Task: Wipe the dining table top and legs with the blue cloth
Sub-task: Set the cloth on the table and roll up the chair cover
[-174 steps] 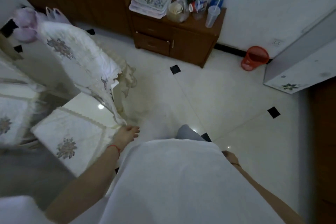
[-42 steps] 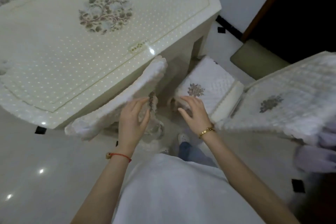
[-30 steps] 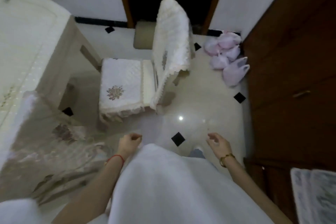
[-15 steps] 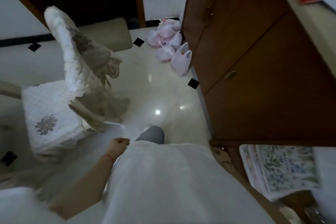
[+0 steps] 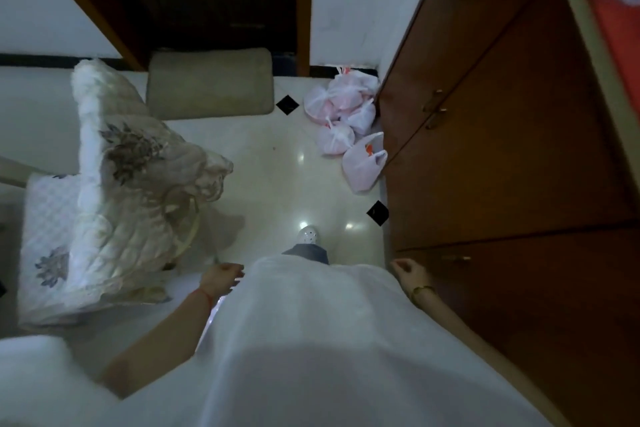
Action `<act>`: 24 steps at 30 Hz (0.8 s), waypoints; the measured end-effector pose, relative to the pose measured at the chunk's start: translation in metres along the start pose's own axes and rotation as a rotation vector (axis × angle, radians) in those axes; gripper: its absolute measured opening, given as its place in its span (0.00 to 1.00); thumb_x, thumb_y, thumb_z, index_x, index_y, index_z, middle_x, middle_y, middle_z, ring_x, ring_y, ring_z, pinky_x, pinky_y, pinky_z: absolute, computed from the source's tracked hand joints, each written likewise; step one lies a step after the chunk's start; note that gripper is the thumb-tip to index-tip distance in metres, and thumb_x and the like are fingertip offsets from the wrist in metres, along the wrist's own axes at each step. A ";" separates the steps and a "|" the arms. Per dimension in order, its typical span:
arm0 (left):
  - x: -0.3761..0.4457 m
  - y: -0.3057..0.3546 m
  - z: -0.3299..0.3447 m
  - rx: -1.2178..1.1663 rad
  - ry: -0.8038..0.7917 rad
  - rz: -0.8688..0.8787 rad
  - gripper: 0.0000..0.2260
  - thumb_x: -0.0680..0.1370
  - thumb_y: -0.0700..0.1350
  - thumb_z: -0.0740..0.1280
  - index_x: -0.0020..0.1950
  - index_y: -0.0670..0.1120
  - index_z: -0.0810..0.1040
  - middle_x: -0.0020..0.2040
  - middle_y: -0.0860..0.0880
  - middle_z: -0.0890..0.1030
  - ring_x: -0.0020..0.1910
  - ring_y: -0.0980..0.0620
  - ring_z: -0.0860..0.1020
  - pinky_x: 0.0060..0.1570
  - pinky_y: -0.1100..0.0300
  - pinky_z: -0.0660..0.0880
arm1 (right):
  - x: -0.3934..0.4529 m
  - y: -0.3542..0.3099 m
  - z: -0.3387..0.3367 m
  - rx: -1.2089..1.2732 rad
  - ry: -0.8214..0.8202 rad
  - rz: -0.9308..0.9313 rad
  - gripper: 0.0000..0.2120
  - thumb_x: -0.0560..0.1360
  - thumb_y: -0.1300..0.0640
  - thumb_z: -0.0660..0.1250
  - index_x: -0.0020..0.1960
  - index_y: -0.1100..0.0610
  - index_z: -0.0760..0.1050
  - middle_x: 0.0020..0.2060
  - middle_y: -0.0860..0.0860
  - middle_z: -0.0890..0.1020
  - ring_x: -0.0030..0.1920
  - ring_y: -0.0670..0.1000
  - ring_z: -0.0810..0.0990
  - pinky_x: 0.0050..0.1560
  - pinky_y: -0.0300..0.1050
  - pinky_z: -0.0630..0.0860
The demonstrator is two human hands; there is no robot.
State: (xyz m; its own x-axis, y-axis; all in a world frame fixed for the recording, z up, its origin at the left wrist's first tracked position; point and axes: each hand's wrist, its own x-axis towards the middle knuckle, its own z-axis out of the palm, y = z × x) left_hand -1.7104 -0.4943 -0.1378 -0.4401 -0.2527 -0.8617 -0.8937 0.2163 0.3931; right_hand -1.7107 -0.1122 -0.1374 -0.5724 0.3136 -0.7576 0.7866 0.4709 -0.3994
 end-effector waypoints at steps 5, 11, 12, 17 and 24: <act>0.010 0.091 0.000 -0.112 0.078 0.124 0.11 0.81 0.39 0.60 0.59 0.36 0.77 0.47 0.41 0.78 0.30 0.57 0.77 0.35 0.62 0.68 | 0.047 -0.047 -0.034 -0.134 -0.056 0.050 0.16 0.79 0.56 0.63 0.63 0.61 0.75 0.61 0.60 0.78 0.62 0.62 0.74 0.60 0.50 0.70; 0.040 0.138 -0.002 -0.216 0.182 0.125 0.12 0.81 0.37 0.59 0.60 0.35 0.78 0.49 0.41 0.80 0.25 0.62 0.78 0.35 0.62 0.69 | 0.114 -0.132 -0.069 -0.295 -0.099 -0.018 0.12 0.79 0.54 0.63 0.55 0.60 0.79 0.55 0.58 0.80 0.53 0.58 0.76 0.51 0.42 0.69; 0.045 0.142 -0.002 -0.218 0.207 0.121 0.12 0.81 0.37 0.59 0.60 0.35 0.78 0.51 0.40 0.81 0.27 0.61 0.78 0.35 0.62 0.70 | 0.127 -0.155 -0.072 -0.319 -0.106 -0.064 0.12 0.79 0.56 0.62 0.56 0.61 0.79 0.54 0.58 0.80 0.55 0.59 0.77 0.52 0.43 0.69; 0.045 0.170 -0.005 -0.305 0.356 0.159 0.10 0.80 0.37 0.62 0.57 0.38 0.80 0.54 0.39 0.83 0.40 0.47 0.80 0.55 0.52 0.75 | 0.175 -0.289 -0.075 -0.422 -0.102 -0.355 0.15 0.77 0.53 0.63 0.56 0.62 0.80 0.54 0.64 0.81 0.56 0.63 0.78 0.54 0.46 0.73; 0.000 0.210 -0.031 -0.388 0.704 0.186 0.11 0.77 0.46 0.66 0.56 0.45 0.82 0.51 0.44 0.85 0.51 0.46 0.83 0.55 0.49 0.79 | 0.166 -0.464 -0.008 -0.604 -0.306 -0.804 0.11 0.76 0.50 0.62 0.50 0.55 0.79 0.42 0.51 0.79 0.48 0.53 0.76 0.47 0.42 0.68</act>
State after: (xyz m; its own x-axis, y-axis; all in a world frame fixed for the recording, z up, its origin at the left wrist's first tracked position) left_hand -1.9008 -0.4782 -0.0457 -0.4206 -0.8044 -0.4195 -0.7104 0.0043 0.7038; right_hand -2.1728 -0.2715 -0.0739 -0.7258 -0.4560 -0.5151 -0.0938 0.8073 -0.5826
